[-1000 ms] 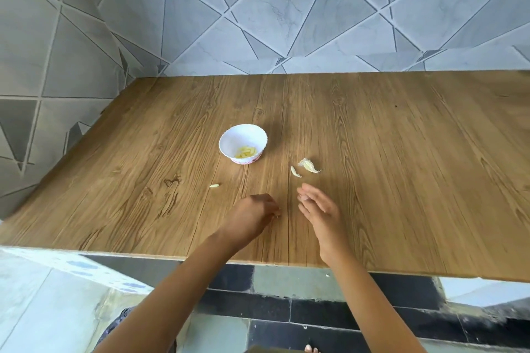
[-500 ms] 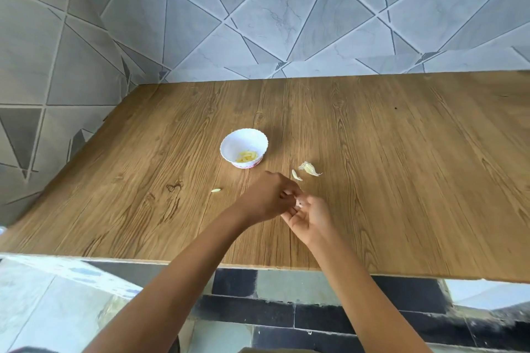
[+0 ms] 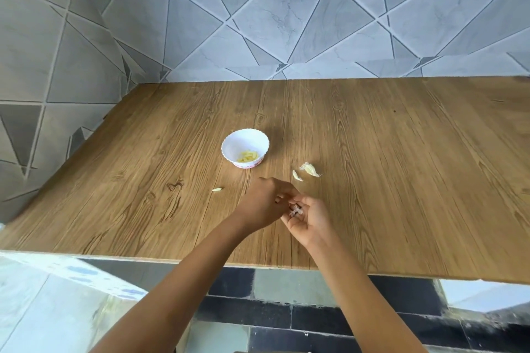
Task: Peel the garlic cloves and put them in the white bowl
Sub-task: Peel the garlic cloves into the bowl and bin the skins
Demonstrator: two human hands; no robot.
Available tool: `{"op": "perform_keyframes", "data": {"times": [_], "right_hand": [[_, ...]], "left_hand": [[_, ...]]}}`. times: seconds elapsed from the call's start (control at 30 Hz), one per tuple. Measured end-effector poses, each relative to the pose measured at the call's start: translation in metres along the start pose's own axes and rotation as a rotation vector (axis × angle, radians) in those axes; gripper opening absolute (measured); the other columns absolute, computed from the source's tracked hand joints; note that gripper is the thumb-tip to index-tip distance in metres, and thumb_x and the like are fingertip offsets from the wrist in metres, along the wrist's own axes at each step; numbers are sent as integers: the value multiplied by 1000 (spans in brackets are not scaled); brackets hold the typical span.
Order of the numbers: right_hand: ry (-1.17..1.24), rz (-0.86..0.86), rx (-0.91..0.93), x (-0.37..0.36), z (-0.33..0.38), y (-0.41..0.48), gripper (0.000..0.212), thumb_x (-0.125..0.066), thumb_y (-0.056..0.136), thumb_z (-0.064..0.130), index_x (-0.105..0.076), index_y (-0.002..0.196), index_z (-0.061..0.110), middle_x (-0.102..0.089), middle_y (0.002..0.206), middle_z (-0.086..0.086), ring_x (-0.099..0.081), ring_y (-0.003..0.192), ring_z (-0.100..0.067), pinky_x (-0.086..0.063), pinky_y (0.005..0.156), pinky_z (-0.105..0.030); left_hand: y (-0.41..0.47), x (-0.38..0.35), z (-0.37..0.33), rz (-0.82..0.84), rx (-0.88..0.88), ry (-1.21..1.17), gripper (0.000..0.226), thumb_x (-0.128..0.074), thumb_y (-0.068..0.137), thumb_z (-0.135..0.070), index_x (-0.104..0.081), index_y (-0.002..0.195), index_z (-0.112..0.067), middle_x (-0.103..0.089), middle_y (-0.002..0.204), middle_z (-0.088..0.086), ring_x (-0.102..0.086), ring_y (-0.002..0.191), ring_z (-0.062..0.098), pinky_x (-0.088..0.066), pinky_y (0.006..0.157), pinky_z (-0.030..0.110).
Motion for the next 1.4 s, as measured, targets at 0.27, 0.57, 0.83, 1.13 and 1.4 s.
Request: {"op": "perform_keyframes", "data": {"times": [0.27, 0.57, 0.83, 1.13, 1.4], "right_hand": [[-56, 24, -17, -17, -29, -3, 30, -39, 99, 9, -61, 84, -3, -68, 67, -13, -63, 77, -23, -54, 75, -35], [-290, 174, -272, -58, -143, 6, 27, -39, 99, 11, -60, 96, -7, -69, 78, -17, -62, 83, -26, -58, 65, -32], [-601, 283, -595, -82, -289, -10, 27, -39, 99, 10, -61, 97, -5, -68, 85, -17, -62, 85, -26, -57, 68, -31], [-769, 221, -670, -69, -472, 39, 23, -43, 98, 8, -63, 95, -2, -70, 74, -11, -65, 73, -20, -58, 62, -27], [-1028, 112, -700, 6, -618, 156, 19, -44, 98, 8, -61, 99, 0, -71, 75, -8, -65, 75, -17, -56, 65, -24]], "left_hand": [[-31, 36, 31, -258, 151, -15, 5, -70, 76, -13, -68, 78, -17, -66, 75, -10, -64, 69, 10, -54, 66, 30], [-170, 103, 134, -711, 537, -368, 12, -70, 83, -7, -69, 82, -19, -69, 76, -9, -64, 69, 7, -55, 75, 32], [-343, 119, 189, -1122, 900, -489, 17, -67, 84, -2, -71, 84, -18, -70, 78, -5, -63, 68, 4, -51, 69, 19], [-485, 101, 296, -1300, 1230, -521, 16, -66, 82, -4, -71, 82, -19, -71, 80, -3, -64, 73, 10, -50, 71, 24], [-547, 20, 470, -1260, 1399, -611, 19, -63, 85, -8, -69, 81, -25, -68, 79, -9, -61, 72, 8, -44, 62, 19]]}}
Point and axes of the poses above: each hand's wrist, its own y-axis towards the middle knuckle, its own x-axis out of the back of the hand, z = x × y, the point moved 8 cm from there along y, towards the middle knuckle
